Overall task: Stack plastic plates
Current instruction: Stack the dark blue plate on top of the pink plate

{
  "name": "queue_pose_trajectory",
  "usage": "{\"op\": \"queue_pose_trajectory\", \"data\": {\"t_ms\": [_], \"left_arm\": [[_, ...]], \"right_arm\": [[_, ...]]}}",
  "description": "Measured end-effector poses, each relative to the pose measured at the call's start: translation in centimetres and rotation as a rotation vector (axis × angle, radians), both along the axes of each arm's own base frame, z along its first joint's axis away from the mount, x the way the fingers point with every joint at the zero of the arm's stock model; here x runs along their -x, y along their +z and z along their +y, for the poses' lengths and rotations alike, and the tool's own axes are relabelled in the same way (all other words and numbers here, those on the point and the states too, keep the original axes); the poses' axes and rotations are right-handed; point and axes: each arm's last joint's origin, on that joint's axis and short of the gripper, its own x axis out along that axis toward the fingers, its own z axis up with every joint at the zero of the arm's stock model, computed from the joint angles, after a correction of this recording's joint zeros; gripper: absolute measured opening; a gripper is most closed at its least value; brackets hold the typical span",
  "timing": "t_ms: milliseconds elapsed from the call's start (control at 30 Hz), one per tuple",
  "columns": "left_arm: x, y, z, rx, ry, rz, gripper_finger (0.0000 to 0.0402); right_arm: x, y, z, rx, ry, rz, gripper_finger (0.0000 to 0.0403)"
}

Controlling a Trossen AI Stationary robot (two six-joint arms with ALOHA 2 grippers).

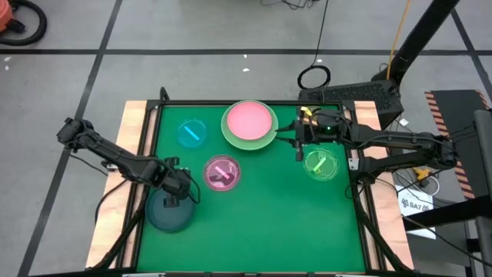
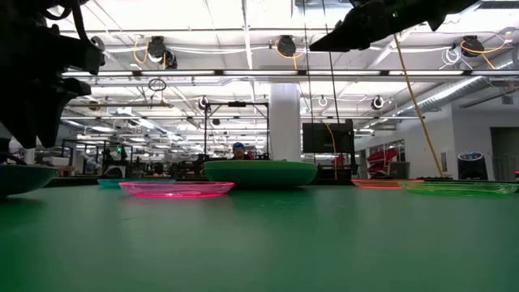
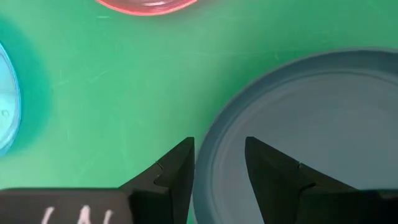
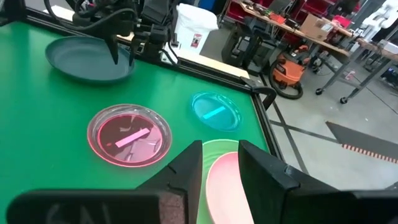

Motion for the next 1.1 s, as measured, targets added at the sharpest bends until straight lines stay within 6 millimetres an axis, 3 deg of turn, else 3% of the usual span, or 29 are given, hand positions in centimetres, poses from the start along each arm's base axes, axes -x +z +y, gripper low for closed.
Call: {"op": "queue_pose_trajectory", "data": {"t_ms": [467,733,1100], "left_arm": [[-0.3,0.0,0.8,0.005,-0.014,0.012,0.0150],[0.5,-1.7,1.0,0.031,0.014,0.057,0.0150],[0.4,-2.4,1.0,0.048,0.069,0.020,0.0150]], "right_arm": [[0.0,-0.1,0.0,0.002,0.001,0.013,0.0099],[0.1,-0.2,0.0,-0.005,0.000,0.017,0.0099],[0.1,-0.3,0.0,-0.021,-0.004,0.029,0.0099]]}}
